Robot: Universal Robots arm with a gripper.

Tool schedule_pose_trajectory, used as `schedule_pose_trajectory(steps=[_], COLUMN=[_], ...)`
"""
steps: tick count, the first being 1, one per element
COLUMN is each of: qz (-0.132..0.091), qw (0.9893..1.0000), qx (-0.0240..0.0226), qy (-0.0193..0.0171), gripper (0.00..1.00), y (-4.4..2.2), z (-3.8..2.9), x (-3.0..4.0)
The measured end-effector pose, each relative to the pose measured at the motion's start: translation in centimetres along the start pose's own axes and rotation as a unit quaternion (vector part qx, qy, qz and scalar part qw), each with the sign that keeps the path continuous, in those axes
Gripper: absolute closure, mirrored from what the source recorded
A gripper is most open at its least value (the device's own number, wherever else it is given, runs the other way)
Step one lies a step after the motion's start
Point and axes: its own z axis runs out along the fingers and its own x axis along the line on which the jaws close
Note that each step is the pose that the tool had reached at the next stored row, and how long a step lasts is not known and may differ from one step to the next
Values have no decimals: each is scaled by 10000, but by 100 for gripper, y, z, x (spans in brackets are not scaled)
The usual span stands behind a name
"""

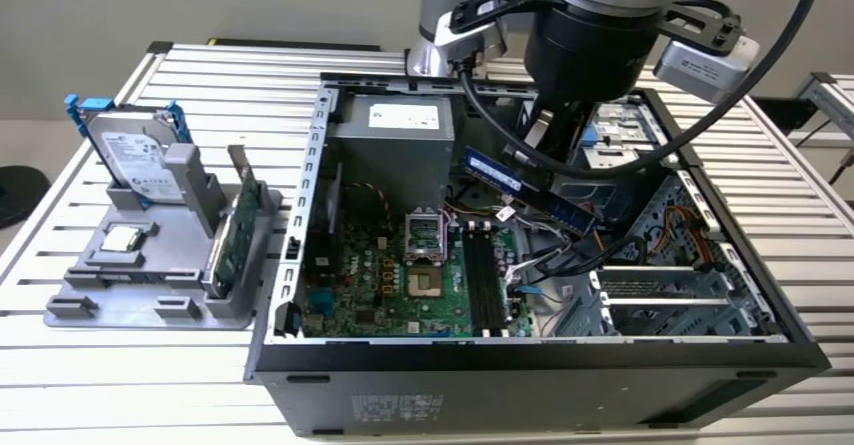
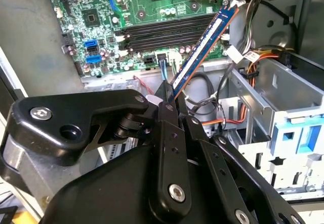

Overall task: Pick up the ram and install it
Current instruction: 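Insert the ram into the slot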

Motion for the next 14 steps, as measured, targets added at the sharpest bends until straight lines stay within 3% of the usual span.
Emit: schedule_pose_trajectory(steps=[14], qz=[72], qw=[10000], qx=[1], qy=[-2], gripper=[100], y=[0], z=[0], x=[0])
